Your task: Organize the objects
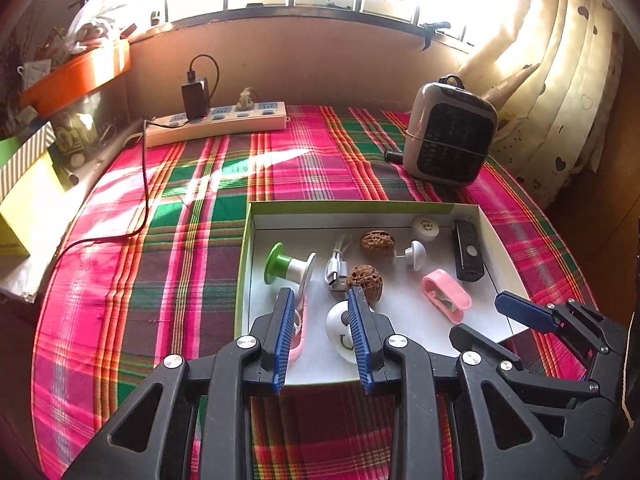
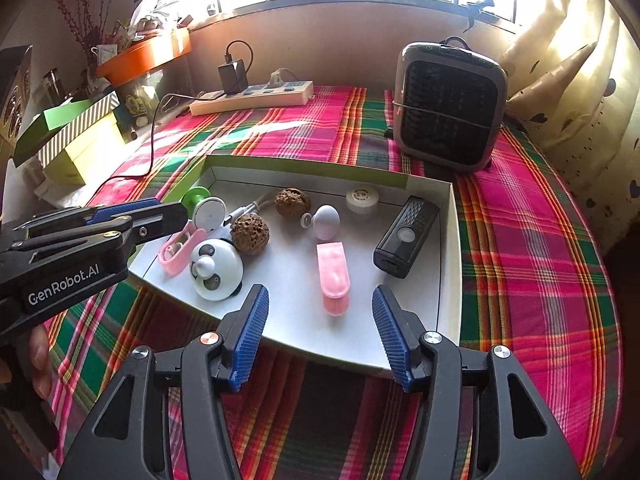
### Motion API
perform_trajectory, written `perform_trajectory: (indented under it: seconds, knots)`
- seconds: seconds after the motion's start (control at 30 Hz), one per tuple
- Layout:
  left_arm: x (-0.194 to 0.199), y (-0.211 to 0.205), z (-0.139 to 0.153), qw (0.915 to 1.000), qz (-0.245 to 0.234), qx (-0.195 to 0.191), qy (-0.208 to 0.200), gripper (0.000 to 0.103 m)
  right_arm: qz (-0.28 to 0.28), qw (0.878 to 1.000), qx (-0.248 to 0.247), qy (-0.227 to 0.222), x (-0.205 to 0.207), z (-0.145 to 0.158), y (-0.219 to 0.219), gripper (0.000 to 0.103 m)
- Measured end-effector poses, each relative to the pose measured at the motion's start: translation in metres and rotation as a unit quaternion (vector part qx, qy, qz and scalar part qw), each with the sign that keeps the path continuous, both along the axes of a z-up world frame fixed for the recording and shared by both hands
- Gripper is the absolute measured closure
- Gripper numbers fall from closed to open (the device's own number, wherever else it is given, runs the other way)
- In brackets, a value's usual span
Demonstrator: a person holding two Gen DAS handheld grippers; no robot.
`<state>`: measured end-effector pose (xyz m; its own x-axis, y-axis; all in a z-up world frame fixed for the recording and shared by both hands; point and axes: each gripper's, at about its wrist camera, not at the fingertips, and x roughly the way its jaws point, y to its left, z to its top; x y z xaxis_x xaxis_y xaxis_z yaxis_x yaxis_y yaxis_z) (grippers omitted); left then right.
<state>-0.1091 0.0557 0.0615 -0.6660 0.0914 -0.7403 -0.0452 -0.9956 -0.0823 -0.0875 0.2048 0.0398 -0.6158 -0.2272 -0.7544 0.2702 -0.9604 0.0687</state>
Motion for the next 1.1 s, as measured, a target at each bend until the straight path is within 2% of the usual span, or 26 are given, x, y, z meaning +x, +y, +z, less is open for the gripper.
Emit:
perform_trajectory:
  seconds: [0.1,0.17,0.5,0.63,0.9,1.1]
  knots:
    - [0.012,-0.001,0.0,1.0,0.006,-0.006,0.003,0.077,-0.011,1.0,-0.003,0.003,0.007,0.001,0.002,0.048]
    - [0.021,0.0,0.001,0.9996,0.013,-0.023,0.009,0.077,-0.015,1.0,-0.008,0.006,0.013,0.002,0.003,0.048]
    - [0.057,-0.005,-0.016,0.9998,0.014,-0.011,-0.005,0.077,-0.022,1.0,-0.003,0.016,0.041,0.003,0.005,0.048]
    - [0.069,-0.007,-0.028,0.9995,0.017,-0.023,-0.013,0.076,-0.024,1.0,-0.005,0.009,0.051,-0.004,0.007,0.048]
    - [0.084,-0.011,-0.049,0.9982,0.023,-0.046,-0.029,0.076,-0.029,0.999,0.012,0.002,0.069,-0.02,0.009,0.048]
    - [0.093,-0.014,-0.055,0.9981,0.032,-0.045,-0.028,0.076,-0.027,0.999,0.036,0.008,0.08,-0.025,0.006,0.048]
